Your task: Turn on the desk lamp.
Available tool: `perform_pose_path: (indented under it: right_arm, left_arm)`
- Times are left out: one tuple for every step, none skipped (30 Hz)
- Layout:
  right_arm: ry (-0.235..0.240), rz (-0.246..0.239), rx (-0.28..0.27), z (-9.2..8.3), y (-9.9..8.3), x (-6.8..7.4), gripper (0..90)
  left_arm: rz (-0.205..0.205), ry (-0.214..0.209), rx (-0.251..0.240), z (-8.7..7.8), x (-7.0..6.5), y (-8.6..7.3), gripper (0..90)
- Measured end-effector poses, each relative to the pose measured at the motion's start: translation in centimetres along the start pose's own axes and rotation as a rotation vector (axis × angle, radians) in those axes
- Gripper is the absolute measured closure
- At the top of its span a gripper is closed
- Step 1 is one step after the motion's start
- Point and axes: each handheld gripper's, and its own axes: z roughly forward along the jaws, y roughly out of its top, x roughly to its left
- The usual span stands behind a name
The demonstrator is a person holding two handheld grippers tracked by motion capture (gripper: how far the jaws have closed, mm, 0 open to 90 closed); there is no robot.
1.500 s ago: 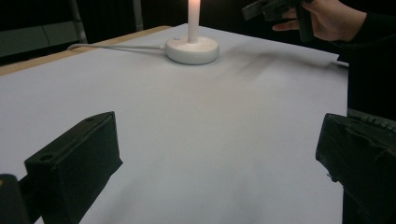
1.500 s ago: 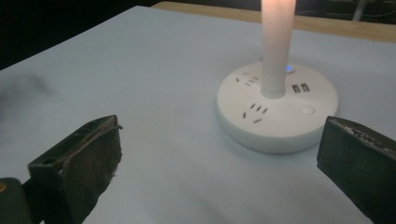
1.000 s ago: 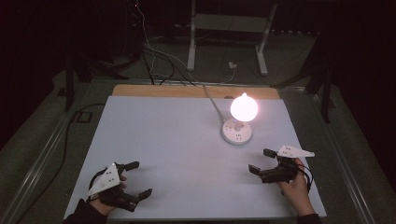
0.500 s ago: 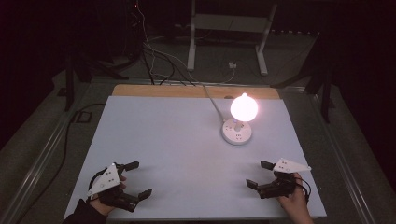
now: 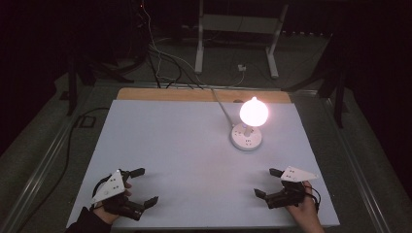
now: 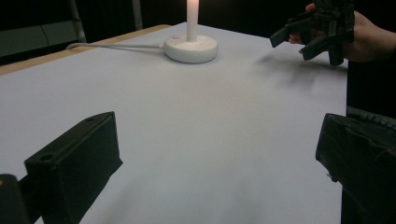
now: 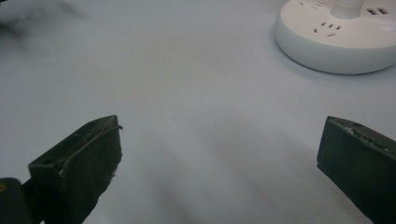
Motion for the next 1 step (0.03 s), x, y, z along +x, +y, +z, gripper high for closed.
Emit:
perform_pose_path:
  right_arm:
    - [-0.002, -0.004, 0.002, 0.01, 0.03, 0.01, 0.0]
  left_arm:
    - [0.001, 0.001, 0.000, -0.01, 0.00, 0.01, 0.4]
